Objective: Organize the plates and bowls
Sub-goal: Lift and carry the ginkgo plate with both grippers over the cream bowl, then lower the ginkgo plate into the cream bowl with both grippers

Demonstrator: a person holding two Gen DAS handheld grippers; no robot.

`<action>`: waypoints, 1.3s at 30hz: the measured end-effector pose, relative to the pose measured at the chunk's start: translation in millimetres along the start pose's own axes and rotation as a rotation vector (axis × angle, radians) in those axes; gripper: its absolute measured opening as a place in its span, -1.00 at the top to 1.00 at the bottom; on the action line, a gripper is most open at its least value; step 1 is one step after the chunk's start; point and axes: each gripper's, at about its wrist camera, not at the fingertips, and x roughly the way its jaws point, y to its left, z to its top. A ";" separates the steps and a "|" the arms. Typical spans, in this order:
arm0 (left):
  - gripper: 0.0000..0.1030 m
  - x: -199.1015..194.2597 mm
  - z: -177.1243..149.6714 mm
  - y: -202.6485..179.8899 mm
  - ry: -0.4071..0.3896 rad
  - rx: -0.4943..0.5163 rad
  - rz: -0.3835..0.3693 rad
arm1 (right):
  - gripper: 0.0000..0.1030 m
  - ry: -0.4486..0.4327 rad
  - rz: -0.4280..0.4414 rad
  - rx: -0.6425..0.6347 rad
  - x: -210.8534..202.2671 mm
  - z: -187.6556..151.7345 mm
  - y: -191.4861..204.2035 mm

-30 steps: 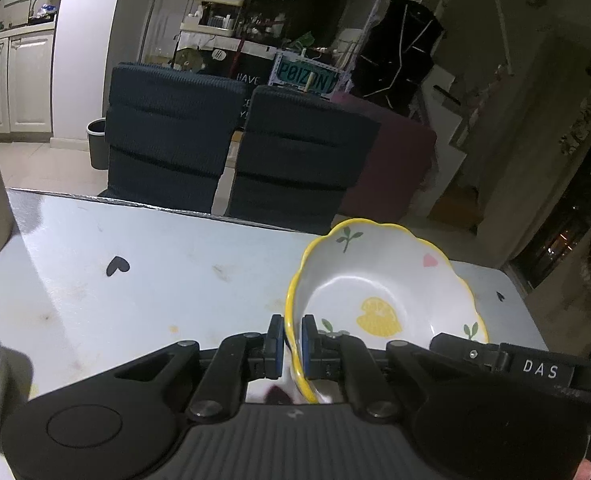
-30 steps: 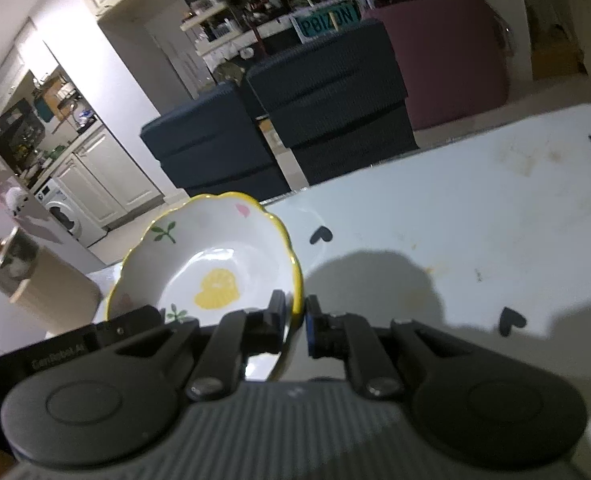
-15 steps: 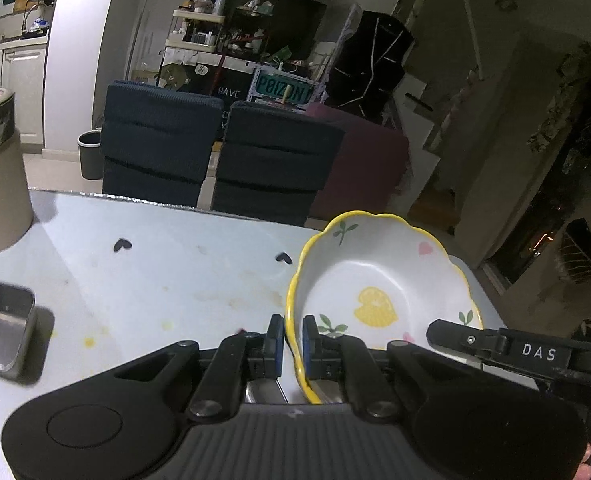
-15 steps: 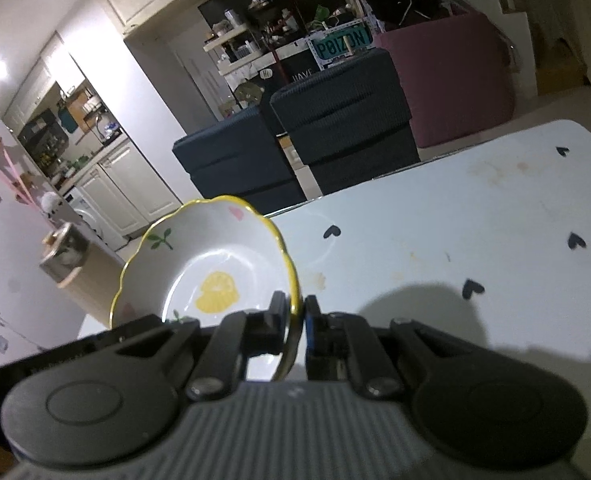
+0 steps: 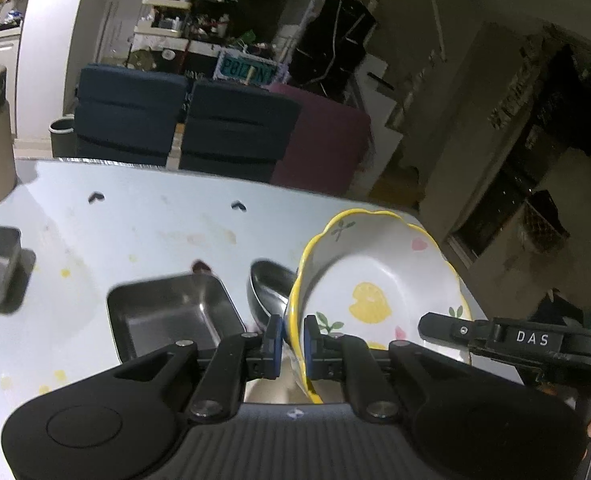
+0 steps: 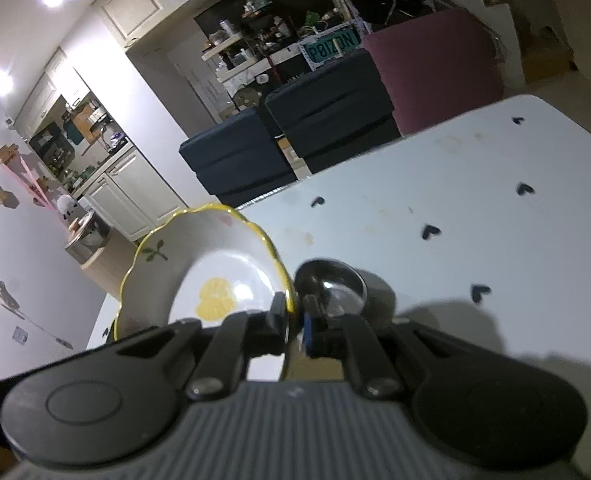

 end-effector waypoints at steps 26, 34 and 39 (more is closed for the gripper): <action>0.79 43.8 -53.7 3.0 0.201 0.080 0.029 | 0.82 0.136 -0.144 -0.081 34.7 -40.7 -3.6; 0.79 53.0 -59.9 4.2 0.231 0.094 0.048 | 0.82 0.188 -0.177 -0.085 25.8 -58.1 -19.4; 0.78 57.2 -62.8 3.2 0.251 0.107 0.062 | 0.81 0.219 -0.196 -0.092 27.9 -61.5 -16.7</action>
